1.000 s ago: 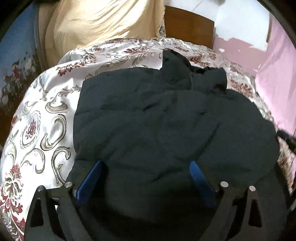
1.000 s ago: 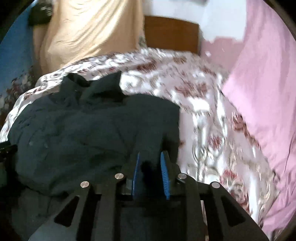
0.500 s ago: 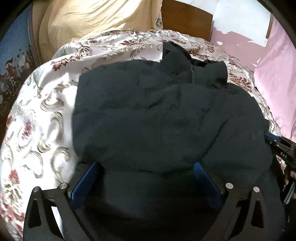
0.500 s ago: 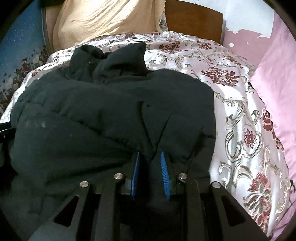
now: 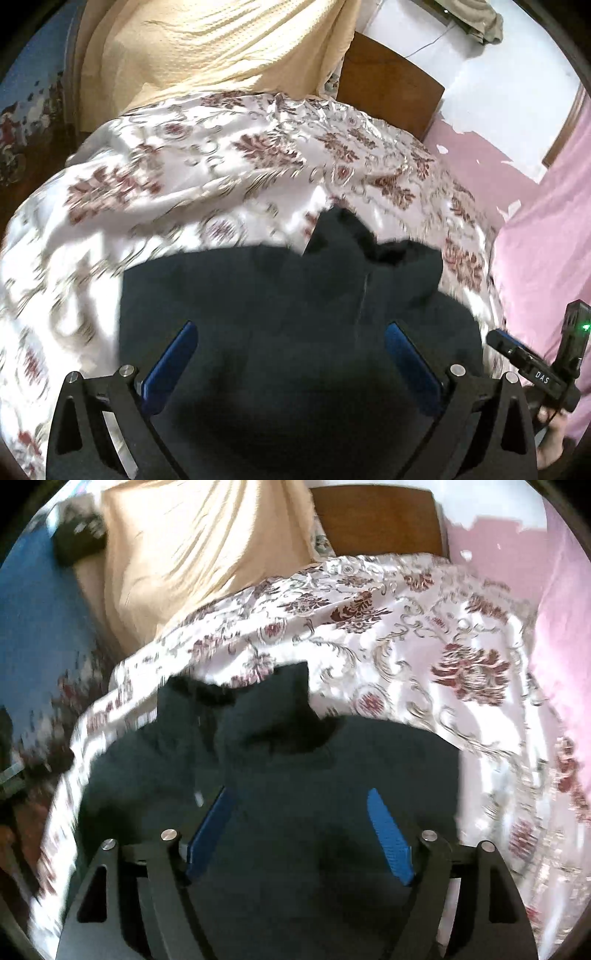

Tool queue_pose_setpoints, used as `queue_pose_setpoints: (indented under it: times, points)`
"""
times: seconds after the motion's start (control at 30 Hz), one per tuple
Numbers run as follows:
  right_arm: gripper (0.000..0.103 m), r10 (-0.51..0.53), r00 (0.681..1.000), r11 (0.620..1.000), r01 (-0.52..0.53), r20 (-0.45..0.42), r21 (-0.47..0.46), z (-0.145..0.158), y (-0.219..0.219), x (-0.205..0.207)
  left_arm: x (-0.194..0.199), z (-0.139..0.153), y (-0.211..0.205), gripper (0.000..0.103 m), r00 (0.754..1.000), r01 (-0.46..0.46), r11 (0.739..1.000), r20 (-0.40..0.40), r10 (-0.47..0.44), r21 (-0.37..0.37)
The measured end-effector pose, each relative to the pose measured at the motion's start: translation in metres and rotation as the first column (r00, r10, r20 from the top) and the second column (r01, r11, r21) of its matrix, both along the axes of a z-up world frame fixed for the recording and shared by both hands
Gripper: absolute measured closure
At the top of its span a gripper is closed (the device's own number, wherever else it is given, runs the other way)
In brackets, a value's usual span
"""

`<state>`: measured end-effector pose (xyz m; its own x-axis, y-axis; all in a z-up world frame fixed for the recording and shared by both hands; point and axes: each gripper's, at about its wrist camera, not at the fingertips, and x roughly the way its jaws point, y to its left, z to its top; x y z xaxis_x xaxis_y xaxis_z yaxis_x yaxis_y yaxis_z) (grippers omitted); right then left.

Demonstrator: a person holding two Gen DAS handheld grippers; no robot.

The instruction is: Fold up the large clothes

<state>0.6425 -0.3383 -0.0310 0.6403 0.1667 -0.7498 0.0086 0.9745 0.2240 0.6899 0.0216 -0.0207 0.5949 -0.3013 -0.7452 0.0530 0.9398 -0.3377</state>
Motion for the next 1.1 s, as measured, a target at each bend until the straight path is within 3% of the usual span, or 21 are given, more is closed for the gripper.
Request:
queue_pose_setpoints:
  times: [0.2,0.3,0.37,0.5,0.6,0.63,0.77,0.9,1.1]
  points:
    - [0.031,-0.109,0.994,0.987,0.109,-0.012,0.114,-0.018,0.012,0.070,0.059,-0.012,-0.037,0.000,1.000,-0.012,0.994,0.018,0.010,0.109]
    - [0.033,-0.138,0.990,0.983,0.138,-0.008,0.119,-0.032,0.020,0.094,0.078,-0.021,-0.047,0.002,0.999,-0.017,0.988,0.043,0.011,0.151]
    - [0.039,-0.131,0.991,0.986,0.132,-0.013,0.098,-0.039,0.028,0.109,0.089,-0.025,-0.052,0.008,0.998,-0.013,0.987,0.056,0.004,0.162]
    - [0.057,-0.138,0.990,0.987,0.139,-0.014,0.086,-0.046,0.033,0.124,0.099,-0.031,-0.060,0.048,0.998,0.014,0.990,0.056,-0.022,0.141]
    - [0.068,-0.141,0.990,0.983,0.140,-0.003,0.119,-0.044,0.029,0.121,0.098,-0.031,-0.068,0.087,0.994,0.079,0.986,0.068,-0.090,0.150]
    - [0.071,-0.139,0.990,0.984,0.138,0.003,0.114,-0.043,0.029,0.119,0.094,-0.027,-0.069,0.092,0.993,0.076,0.984,0.082,-0.090,0.159]
    - [0.081,-0.131,0.991,0.983,0.127,0.023,0.133,-0.035,0.022,0.105,0.076,-0.012,-0.063,0.094,0.988,0.082,0.991,0.121,-0.094,0.103]
    - [0.085,-0.096,0.993,0.991,0.089,0.069,0.102,-0.013,0.021,0.080,0.051,0.007,-0.051,0.096,0.983,0.078,0.993,0.161,-0.091,0.085]
    - [0.089,-0.011,0.988,0.998,0.001,0.156,0.067,0.023,0.016,0.020,-0.014,0.024,-0.020,0.097,0.973,0.062,0.998,0.221,-0.060,-0.001]
